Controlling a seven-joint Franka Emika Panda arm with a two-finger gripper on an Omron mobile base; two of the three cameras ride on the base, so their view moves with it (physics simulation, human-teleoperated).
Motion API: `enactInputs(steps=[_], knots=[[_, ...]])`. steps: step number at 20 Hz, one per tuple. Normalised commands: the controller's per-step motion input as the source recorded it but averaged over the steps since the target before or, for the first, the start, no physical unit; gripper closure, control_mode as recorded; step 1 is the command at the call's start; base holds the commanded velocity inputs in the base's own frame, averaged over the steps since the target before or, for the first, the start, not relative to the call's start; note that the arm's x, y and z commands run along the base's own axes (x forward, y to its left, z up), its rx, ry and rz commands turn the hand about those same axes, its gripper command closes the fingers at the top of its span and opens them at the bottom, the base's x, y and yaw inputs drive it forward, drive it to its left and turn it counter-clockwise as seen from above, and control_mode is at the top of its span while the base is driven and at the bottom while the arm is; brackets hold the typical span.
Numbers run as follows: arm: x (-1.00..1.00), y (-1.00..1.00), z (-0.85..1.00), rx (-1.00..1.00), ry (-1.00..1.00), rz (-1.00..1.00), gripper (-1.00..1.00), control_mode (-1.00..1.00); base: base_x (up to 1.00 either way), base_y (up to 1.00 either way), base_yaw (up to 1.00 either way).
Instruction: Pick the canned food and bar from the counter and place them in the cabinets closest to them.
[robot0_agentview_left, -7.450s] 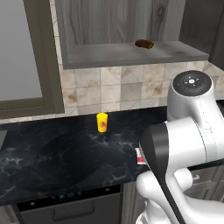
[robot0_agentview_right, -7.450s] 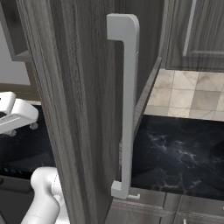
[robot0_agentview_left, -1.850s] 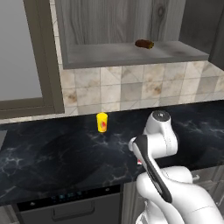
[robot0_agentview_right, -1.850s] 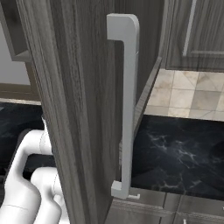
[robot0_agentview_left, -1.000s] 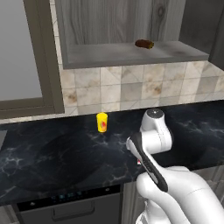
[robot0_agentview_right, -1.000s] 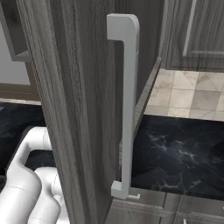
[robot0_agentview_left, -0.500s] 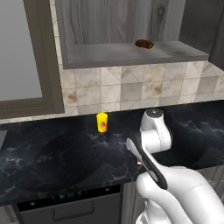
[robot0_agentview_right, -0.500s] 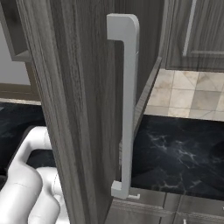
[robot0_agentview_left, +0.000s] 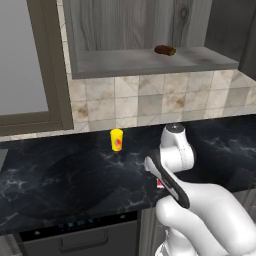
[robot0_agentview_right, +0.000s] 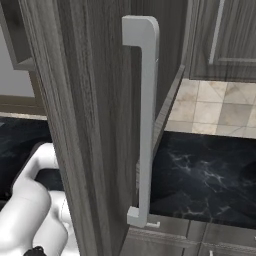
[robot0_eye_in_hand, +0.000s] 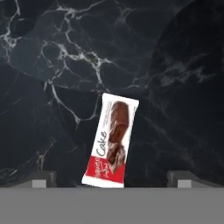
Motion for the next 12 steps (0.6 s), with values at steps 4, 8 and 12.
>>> enactInputs(steps=[4, 8, 12], knots=[[0.0, 0.0, -0.6, 0.02, -0.03, 0.0, -1.0, -1.0, 0.0, 0.0, 0.0], [-0.04, 0.0, -0.55, 0.01, -0.04, 0.0, -1.0, -1.0, 0.0, 0.0, 0.0], [-0.13, -0.08, -0.55, 0.0, -0.06, 0.0, -1.0, -1.0, 0.0, 0.0, 0.0]])
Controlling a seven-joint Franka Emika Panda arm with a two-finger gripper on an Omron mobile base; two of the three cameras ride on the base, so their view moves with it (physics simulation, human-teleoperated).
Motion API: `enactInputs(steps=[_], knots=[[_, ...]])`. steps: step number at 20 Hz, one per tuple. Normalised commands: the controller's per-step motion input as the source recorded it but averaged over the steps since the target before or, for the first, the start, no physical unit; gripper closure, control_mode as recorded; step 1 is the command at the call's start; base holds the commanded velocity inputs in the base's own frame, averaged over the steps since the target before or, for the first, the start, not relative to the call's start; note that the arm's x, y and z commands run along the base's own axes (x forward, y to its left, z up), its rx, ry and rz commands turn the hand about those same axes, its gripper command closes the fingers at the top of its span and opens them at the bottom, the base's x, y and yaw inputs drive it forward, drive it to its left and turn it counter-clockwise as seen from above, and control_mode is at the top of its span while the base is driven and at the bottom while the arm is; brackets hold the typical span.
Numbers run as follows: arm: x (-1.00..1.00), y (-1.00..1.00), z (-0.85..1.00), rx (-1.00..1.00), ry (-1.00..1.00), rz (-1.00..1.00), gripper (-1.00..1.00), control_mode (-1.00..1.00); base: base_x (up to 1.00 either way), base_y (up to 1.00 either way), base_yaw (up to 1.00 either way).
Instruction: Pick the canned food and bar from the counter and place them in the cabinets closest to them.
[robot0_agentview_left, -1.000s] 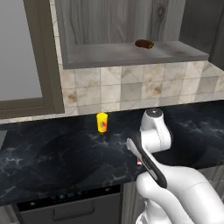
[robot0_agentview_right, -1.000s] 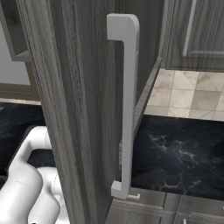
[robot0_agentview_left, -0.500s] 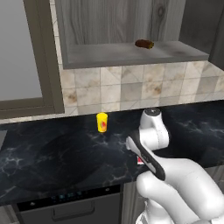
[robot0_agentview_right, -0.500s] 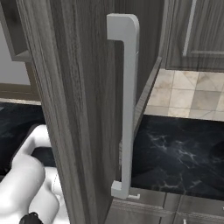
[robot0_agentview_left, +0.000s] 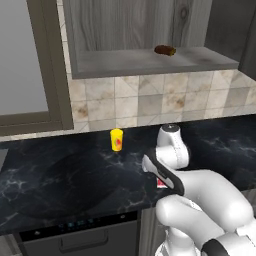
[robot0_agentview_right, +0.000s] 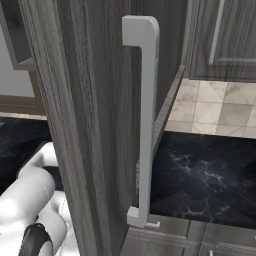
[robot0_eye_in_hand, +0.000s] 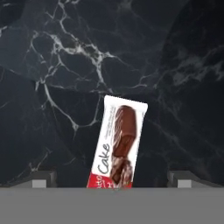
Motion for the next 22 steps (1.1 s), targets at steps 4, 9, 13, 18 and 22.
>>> enactInputs(steps=[4, 9, 13, 18, 22], knots=[[-0.12, -0.13, -0.53, 0.0, -0.09, 0.0, -1.0, -1.0, 0.0, 0.0, 0.0], [-0.16, -0.12, -0.4, -0.04, -0.16, 0.0, -1.0, -1.0, 0.0, 0.0, 0.0], [-0.11, 0.0, -0.24, -0.06, -0.2, 0.0, -1.0, -1.0, 0.0, 0.0, 0.0], [-0.01, 0.0, -0.02, 0.0, -0.03, 0.0, -1.0, -1.0, 0.0, 0.0, 0.0], [-0.19, -0.01, -0.26, -0.01, 0.0, 0.0, -1.0, -1.0, 0.0, 0.0, 0.0]])
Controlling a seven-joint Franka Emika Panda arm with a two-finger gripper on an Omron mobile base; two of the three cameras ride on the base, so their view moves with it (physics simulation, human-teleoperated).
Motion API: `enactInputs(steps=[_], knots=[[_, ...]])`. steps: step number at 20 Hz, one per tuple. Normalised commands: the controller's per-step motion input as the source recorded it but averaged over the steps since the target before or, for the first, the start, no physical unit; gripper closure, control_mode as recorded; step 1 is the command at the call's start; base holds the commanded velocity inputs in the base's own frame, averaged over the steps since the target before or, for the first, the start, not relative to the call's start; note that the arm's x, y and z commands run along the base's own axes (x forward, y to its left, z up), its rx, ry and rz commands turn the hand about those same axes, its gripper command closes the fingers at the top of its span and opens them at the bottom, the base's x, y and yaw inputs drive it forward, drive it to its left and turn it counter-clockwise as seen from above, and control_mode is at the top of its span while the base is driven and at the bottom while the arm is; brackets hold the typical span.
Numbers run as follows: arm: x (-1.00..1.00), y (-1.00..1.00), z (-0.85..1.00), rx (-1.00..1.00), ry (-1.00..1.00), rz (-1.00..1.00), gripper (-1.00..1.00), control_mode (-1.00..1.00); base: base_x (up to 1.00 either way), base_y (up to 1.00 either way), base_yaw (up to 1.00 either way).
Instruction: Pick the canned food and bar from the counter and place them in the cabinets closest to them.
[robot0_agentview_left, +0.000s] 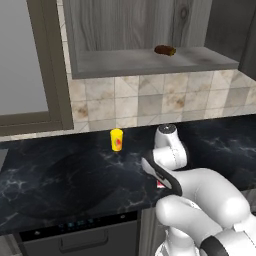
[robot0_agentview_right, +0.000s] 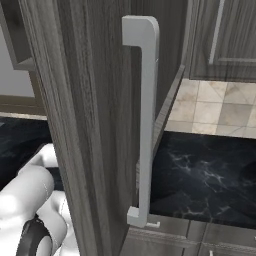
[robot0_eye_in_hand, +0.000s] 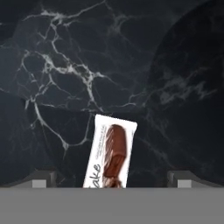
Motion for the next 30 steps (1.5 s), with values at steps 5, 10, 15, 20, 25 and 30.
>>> enactInputs(steps=[5, 10, 15, 20, 25, 30], knots=[[-0.44, -0.01, -0.43, 0.0, 0.0, 0.0, -1.0, -1.0, 0.0, 0.0, 0.0], [-0.29, 0.0, -0.58, 0.0, -0.02, 0.0, -1.0, -1.0, 0.0, 0.0, 0.0], [-0.02, -0.04, -0.84, -0.05, -0.12, 0.0, -1.0, -1.0, 0.0, 0.0, 0.0], [-0.09, -0.1, -0.85, -0.07, -0.14, 0.0, -1.0, -1.0, 0.0, 0.0, 0.0], [-0.37, -0.28, -0.63, -0.01, -0.09, 0.0, -1.0, -1.0, 0.0, 0.0, 0.0], [-0.06, -0.05, -0.05, 0.0, -0.02, 0.0, -1.0, -1.0, 0.0, 0.0, 0.0]])
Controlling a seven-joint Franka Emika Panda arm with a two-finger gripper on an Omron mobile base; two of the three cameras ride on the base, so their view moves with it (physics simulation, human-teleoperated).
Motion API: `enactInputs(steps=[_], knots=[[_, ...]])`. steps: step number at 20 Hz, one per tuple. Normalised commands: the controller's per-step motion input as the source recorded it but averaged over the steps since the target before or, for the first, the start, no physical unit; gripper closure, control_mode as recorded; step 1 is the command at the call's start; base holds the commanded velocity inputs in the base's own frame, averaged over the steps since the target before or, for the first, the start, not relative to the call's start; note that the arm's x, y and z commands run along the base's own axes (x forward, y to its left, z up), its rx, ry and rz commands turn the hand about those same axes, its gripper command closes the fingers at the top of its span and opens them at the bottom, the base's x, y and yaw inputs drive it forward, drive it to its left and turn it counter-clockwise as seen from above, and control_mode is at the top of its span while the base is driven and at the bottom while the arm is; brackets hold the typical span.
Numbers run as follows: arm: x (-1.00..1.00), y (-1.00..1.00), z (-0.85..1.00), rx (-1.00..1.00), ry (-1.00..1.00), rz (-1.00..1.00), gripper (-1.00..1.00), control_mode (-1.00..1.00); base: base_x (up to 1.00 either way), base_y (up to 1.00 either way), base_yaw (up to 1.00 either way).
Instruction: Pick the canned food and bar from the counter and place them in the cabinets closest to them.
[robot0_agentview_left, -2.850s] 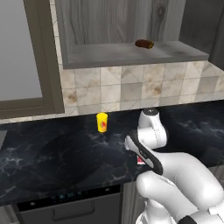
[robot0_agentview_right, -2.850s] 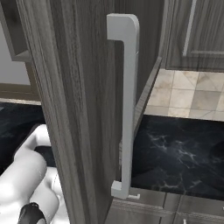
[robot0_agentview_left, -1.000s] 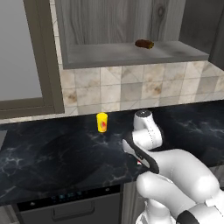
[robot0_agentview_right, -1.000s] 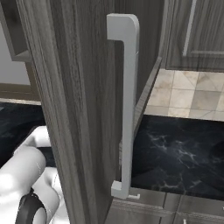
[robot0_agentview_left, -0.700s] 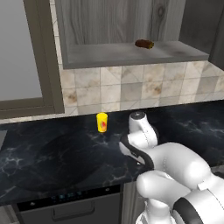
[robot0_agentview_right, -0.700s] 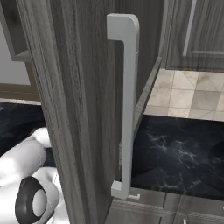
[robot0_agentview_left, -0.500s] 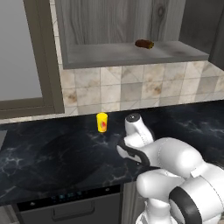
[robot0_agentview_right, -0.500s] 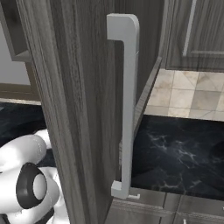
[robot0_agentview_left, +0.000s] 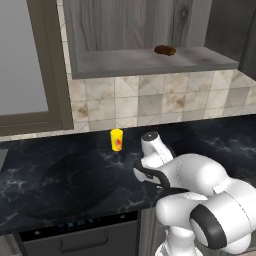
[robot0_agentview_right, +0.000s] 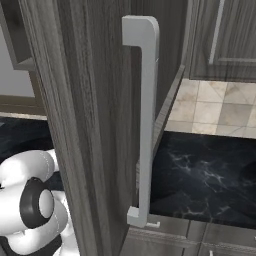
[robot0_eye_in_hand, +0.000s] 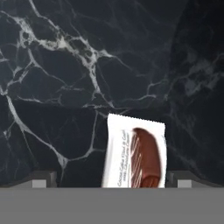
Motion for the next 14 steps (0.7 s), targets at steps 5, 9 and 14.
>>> enactInputs(steps=[5, 9, 14], knots=[[-0.08, -0.28, -0.03, 0.0, -0.1, 0.0, -1.0, -1.0, 0.0, 0.0, 0.0], [-0.11, -0.18, -0.05, 0.0, -0.08, 0.0, -1.0, -1.0, 0.0, 0.0, 0.0], [0.0, 0.0, 0.0, 0.0, 0.0, 0.0, -1.0, -1.0, 0.0, 0.0, 0.0]])
